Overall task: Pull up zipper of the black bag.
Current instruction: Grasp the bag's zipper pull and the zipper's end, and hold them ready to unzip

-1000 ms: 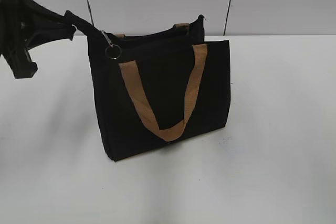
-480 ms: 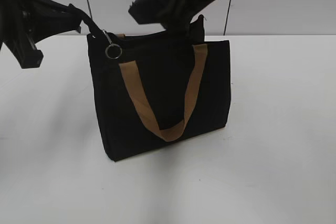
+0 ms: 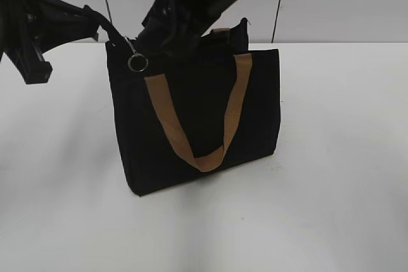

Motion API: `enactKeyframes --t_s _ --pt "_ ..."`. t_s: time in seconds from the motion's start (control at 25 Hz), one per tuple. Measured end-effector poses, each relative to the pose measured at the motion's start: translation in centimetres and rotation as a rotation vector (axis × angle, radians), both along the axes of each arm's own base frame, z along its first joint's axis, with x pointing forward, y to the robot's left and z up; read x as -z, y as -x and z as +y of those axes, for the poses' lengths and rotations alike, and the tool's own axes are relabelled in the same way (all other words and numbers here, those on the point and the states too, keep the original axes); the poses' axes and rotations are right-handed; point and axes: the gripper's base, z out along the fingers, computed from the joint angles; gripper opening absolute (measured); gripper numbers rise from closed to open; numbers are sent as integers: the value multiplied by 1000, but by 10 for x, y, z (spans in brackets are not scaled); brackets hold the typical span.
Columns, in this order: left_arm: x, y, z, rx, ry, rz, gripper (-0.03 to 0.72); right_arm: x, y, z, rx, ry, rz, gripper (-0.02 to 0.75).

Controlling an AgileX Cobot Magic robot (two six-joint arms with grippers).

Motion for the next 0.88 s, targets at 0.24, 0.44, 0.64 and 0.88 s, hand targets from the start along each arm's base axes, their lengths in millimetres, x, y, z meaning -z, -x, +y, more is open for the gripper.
enactKeyframes --t_s 0.24,0.44,0.64,0.88 --pt "0 0 0 0 -1 0 33 15 -15 12 -29 25 15 309" --pt "0 0 0 0 -1 0 33 29 -22 15 -38 45 9 309" --pt "0 0 0 0 -1 0 33 38 -28 18 -33 52 -8 309" --pt "0 0 0 0 -1 0 33 41 -31 19 -19 47 -22 277"
